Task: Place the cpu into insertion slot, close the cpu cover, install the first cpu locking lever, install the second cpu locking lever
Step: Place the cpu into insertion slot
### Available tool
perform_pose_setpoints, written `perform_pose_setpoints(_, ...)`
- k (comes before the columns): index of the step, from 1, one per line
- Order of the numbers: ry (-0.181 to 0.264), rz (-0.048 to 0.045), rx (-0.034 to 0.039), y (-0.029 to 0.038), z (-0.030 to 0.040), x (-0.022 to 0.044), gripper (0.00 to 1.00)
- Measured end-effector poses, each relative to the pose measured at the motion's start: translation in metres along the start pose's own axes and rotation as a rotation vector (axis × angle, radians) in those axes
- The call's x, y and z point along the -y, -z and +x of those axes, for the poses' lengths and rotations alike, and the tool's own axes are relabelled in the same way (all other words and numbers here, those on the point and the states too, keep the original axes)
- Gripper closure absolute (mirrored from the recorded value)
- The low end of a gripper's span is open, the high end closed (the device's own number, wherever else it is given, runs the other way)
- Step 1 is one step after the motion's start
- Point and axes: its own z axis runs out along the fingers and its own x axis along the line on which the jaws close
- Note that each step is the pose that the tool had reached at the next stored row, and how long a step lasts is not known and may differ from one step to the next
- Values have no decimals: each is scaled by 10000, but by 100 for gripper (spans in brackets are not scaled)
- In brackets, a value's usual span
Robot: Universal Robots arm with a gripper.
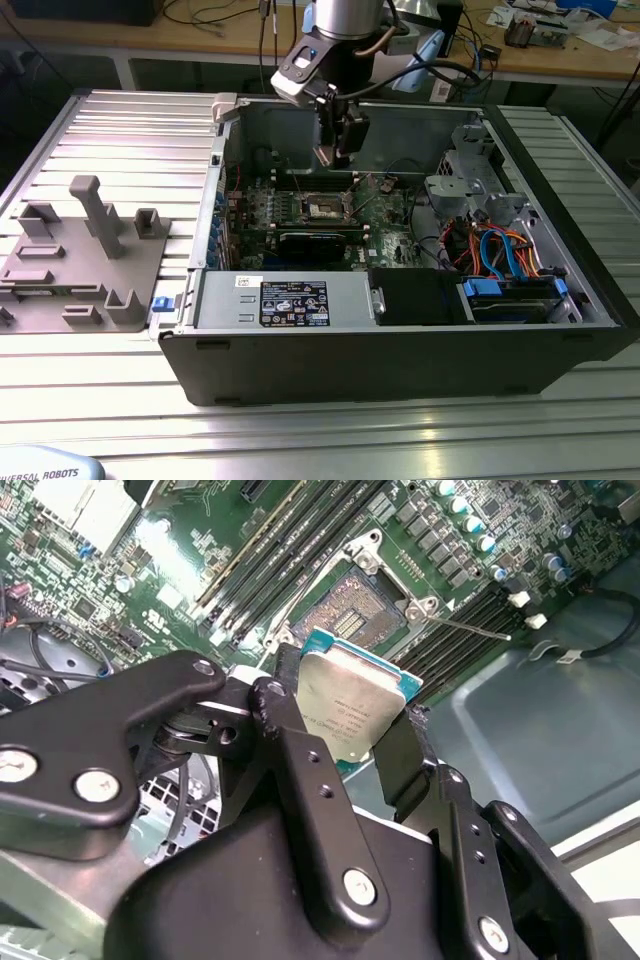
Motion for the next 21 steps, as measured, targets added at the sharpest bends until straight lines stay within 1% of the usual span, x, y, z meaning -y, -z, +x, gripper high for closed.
perform_pose_setpoints(9, -417, 9, 44, -5, -1, 0, 46)
perform_pose_setpoints(13, -535, 23, 106, -7, -1, 1, 46)
perform_pose_setpoints(21, -617, 24, 113, -8, -2, 0, 46)
